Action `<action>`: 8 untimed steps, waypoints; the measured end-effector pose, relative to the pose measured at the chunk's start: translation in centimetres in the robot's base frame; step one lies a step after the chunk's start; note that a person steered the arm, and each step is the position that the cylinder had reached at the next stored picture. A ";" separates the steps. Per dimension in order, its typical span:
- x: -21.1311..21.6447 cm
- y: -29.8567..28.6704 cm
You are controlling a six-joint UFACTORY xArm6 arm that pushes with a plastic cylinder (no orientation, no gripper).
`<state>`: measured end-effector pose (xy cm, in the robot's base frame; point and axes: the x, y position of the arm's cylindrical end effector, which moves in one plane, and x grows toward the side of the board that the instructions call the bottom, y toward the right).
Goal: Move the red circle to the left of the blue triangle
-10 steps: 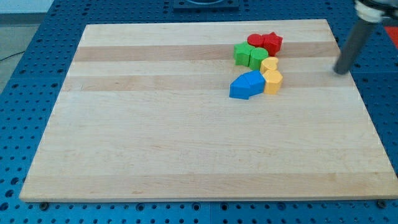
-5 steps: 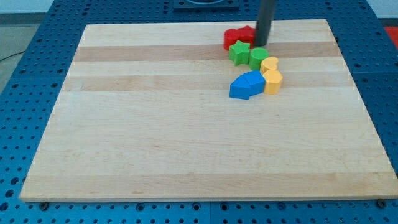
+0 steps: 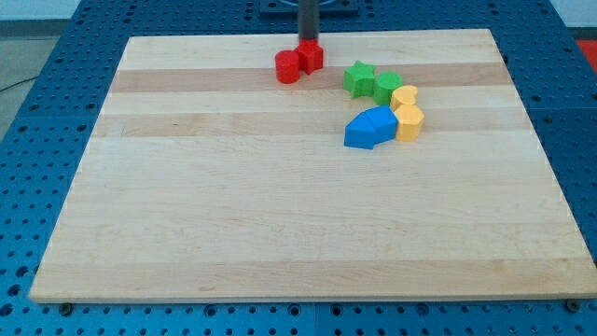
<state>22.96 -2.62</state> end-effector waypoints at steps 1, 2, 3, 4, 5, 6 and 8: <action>3.7 -4.4; 8.3 -4.9; 12.2 -3.8; 13.1 -7.4; 7.8 -9.5; 6.8 -4.0; 8.8 0.5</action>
<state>31.75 -2.17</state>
